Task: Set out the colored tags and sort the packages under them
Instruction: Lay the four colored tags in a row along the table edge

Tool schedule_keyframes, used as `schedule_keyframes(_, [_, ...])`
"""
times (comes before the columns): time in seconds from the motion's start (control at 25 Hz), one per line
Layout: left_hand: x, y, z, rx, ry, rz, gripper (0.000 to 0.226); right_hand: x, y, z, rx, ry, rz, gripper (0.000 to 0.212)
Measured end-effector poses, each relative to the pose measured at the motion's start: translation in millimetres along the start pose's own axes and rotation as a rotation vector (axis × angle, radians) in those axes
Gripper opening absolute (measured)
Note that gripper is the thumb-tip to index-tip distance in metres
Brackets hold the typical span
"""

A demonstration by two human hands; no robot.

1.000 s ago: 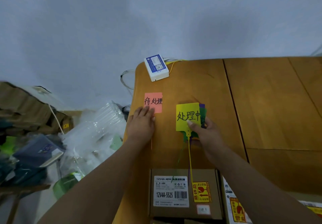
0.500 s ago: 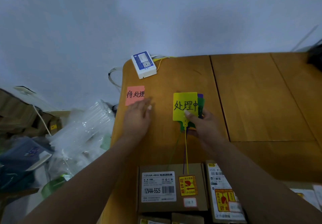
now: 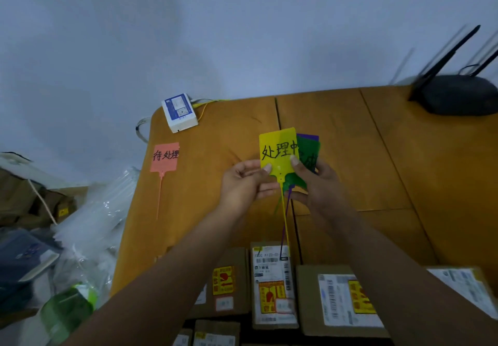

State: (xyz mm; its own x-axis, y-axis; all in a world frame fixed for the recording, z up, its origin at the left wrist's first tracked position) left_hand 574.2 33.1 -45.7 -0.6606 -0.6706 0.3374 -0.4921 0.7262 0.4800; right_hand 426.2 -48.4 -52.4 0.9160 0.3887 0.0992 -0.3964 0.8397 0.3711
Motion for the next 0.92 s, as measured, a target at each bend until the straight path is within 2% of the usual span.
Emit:
schedule_keyframes(0.12, [40.8, 1.6, 23.1, -0.036, 0.02, -0.026, 0.021, -51.0, -2.7, -0.1, 0.016, -0.047, 0.017, 0.025])
schedule_keyframes(0.28, [75.5, -6.4, 53.5, -0.01, -0.002, -0.081, 0.018, -119.2, -14.4, -2.4, 0.05, -0.02, -0.06, 0.025])
schedule_keyframes(0.52, [58.1, -68.8, 63.8, 0.093, -0.053, -0.338, 0.017, -186.9, -30.6, -13.6, 0.084, 0.067, -0.118, 0.024])
schedule_keyframes(0.64, [38.4, -103.0, 61.0, 0.108, -0.319, -0.468, 0.029, -197.7, -32.7, -24.8, 0.104, 0.08, -0.102, 0.02])
schedule_keyframes(0.76, [25.5, -107.7, 55.3, 0.164, -0.895, -0.534, 0.056, -201.8, -34.6, -30.4, 0.122, 0.067, -0.1, 0.022])
schedule_keyframes(0.84, [31.5, -99.5, 57.5, 0.35, -1.17, -0.444, 0.056, -199.3, -36.3, -29.6, 0.13, 0.045, -0.103, 0.021])
schedule_keyframes(0.92, [43.2, -97.3, 67.4, 0.449, -1.371, -0.225, 0.05, -193.1, -39.0, -24.6, 0.125, 0.036, -0.09, 0.02])
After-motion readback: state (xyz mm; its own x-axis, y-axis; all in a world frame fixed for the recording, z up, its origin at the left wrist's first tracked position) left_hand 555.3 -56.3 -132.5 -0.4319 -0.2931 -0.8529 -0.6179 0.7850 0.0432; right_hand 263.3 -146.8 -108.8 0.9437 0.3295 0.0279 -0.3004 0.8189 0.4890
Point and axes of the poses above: each hand's wrist, its own y-axis away from the middle knuckle, its own x-axis out of the palm, z = x × y, the point moved 5 cm from there along -y, towards the middle knuckle, and after that the axes turned 11 degrees about y, right-handed, at the moved point
